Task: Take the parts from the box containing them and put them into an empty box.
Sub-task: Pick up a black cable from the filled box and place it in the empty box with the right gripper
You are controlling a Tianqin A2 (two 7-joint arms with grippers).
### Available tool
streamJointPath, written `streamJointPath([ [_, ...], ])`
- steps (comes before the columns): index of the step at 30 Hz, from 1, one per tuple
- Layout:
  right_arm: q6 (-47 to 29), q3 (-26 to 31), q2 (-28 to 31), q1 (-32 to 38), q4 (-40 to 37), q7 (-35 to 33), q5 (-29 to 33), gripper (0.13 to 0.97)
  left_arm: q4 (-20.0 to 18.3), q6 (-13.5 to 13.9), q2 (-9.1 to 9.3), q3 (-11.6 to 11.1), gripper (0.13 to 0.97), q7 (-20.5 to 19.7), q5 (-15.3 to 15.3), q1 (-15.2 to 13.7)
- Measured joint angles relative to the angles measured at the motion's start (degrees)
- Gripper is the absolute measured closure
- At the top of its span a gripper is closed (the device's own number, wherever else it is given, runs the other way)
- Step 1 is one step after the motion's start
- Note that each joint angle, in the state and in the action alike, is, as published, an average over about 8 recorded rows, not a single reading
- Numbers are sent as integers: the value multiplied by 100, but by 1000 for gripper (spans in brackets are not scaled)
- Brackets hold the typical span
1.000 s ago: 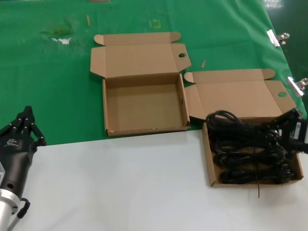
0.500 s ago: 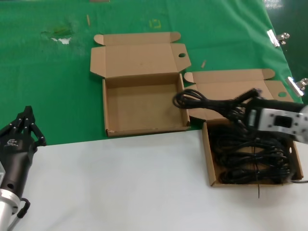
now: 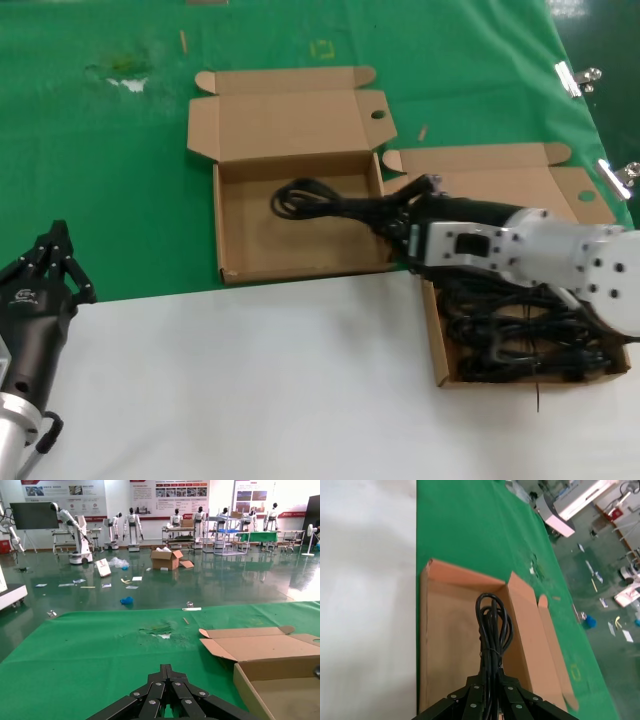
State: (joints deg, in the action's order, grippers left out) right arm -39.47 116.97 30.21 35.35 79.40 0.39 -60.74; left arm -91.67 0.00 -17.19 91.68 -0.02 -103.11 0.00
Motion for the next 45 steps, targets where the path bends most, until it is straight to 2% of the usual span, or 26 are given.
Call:
streamJointPath([
  [9, 398, 149, -757, 254, -754, -256, 202, 927, 0, 0, 0, 0, 957, 0, 0, 0],
  [20, 961, 262, -1390, 566, -1923, -930, -42, 927, 0, 0, 0, 0, 957, 0, 0, 0],
  [33, 1416, 275, -1729, 909, -3071, -1983, -764, 927, 0, 0, 0, 0, 957, 0, 0, 0],
  [45, 1562, 175, -1795, 971, -3270, -2407, -1255, 873, 0, 0, 0, 0, 957, 0, 0, 0],
])
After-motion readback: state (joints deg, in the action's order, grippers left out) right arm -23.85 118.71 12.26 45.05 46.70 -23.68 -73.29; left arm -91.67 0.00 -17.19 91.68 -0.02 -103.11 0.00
